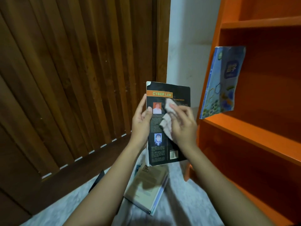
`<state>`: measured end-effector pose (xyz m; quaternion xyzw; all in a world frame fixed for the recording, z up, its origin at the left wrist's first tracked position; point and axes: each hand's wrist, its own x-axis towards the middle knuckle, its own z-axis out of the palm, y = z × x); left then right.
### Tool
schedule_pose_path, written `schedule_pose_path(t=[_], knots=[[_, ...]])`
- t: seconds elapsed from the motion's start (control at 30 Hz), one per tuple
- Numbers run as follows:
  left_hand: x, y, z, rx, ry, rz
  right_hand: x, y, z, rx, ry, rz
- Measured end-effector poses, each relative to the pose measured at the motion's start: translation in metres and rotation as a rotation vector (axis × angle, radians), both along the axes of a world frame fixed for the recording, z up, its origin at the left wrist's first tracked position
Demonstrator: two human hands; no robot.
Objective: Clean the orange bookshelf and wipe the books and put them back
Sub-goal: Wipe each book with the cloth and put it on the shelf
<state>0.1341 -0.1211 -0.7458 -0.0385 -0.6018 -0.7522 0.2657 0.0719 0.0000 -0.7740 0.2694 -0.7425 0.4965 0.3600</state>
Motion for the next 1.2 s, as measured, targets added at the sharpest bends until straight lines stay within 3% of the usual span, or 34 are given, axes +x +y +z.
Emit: schedule_pose_path(t=[0.07, 0.13, 0.2, 0.33, 0.4, 0.47, 0.57, 0.67, 0.83, 0.97, 1.1, 1.2], knots=[[0.001, 0.003, 0.0, 0.001, 0.001, 0.011, -0.011, 0.01, 0.002, -0.134, -0.259, -0.092], [0.001, 0.012, -0.003, -0.001, -0.005, 0.038, -0.011, 0.009, -0.003, -0.129, -0.398, -0.17], [-0.002, 0.018, -0.006, 0.048, -0.012, 0.068, 0.01, -0.003, -0.006, -0.134, -0.336, -0.121], [-0.011, 0.006, -0.002, 0.29, -0.009, 0.123, 0.049, -0.014, -0.04, 0.099, 0.147, 0.091], [-0.014, -0.005, 0.004, 0.381, 0.009, 0.135, 0.048, -0.005, -0.056, 0.157, 0.194, 0.128], [-0.012, -0.015, 0.01, 0.4, 0.032, 0.116, 0.039, 0.006, -0.063, 0.077, 0.082, 0.05], [-0.004, -0.026, 0.011, 0.333, 0.014, 0.055, 0.026, 0.021, -0.055, -0.119, -0.197, -0.082], [0.001, -0.028, 0.006, 0.254, -0.028, 0.023, 0.016, 0.031, -0.03, -0.286, -0.3, -0.055], [0.0, -0.022, 0.002, 0.181, -0.039, -0.032, 0.002, 0.043, -0.015, -0.352, -0.608, 0.372], [-0.009, -0.027, 0.004, -0.071, -0.085, 0.055, 0.001, 0.049, -0.027, -0.493, -0.792, 0.608], [-0.018, -0.025, -0.005, -0.193, -0.221, 0.1, 0.006, 0.045, -0.027, -0.634, -0.905, 0.651], [-0.025, -0.023, -0.012, -0.449, -0.377, 0.171, 0.01, 0.043, -0.026, -0.649, -0.902, 0.609]])
